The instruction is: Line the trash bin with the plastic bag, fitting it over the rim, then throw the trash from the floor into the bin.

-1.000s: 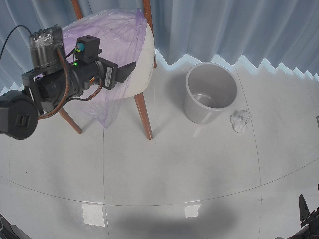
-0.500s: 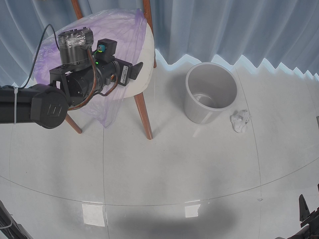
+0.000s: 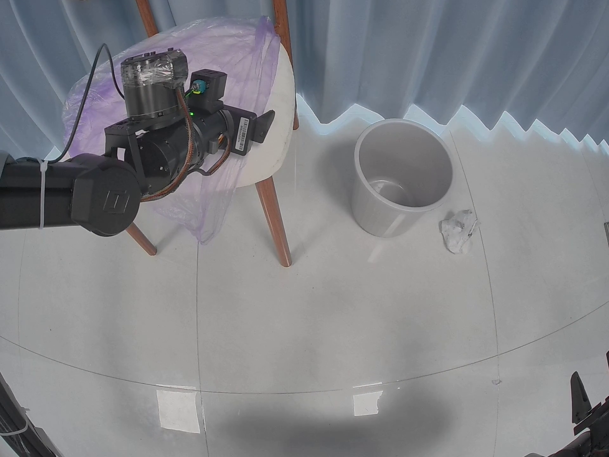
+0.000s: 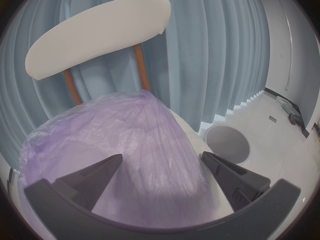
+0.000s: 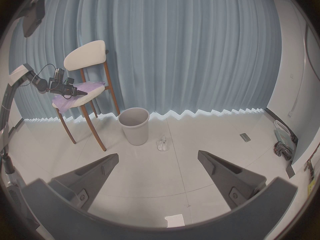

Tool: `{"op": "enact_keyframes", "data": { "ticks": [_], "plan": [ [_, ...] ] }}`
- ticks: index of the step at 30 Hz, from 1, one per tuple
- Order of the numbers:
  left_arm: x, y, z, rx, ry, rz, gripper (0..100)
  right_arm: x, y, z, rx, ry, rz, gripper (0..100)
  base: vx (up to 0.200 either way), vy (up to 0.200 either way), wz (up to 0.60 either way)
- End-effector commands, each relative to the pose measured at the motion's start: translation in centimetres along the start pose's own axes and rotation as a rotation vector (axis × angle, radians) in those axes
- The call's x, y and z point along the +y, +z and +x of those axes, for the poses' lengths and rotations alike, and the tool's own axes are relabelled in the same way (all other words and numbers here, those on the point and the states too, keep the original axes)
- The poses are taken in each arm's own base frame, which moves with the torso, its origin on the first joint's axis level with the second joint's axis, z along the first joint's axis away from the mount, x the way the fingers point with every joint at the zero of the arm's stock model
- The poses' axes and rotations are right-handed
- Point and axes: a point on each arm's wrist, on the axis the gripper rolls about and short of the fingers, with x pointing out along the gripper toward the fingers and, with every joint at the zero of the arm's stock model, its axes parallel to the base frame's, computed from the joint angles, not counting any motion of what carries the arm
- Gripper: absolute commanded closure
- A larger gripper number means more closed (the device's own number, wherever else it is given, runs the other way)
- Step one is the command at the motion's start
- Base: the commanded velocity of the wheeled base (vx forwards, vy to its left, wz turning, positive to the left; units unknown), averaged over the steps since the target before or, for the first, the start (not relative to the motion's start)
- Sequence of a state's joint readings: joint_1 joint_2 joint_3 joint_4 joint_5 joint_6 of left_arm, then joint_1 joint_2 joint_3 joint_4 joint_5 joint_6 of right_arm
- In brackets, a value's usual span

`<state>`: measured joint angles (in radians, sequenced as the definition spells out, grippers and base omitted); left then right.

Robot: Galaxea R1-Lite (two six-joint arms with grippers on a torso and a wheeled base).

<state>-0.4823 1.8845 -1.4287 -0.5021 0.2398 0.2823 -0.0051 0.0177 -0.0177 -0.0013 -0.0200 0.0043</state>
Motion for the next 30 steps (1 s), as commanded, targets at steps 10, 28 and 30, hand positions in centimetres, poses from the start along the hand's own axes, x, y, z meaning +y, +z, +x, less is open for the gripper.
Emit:
{"op": "enact_keyframes", "data": {
  "ticks": [10,28,30],
  "plan": [
    [0.4,-1.1,-1.0,0.068,-0.004,-0.106,100,0.0,-0.5,0.0,0.0,0.001,0.0,0,0.0,0.0,0.0],
    [4.0,5.2,-7.9,-0.126,-0.248,-0.607,100,0.0,-0.5,0.0,0.0,0.001,0.0,0,0.0,0.0,0.0],
    [4.2,6.3,-9.1,-0.169,-0.276,-0.682,100,0.0,-0.5,0.0,0.0,0.001,0.0,0,0.0,0.0,0.0]
  ]
}}
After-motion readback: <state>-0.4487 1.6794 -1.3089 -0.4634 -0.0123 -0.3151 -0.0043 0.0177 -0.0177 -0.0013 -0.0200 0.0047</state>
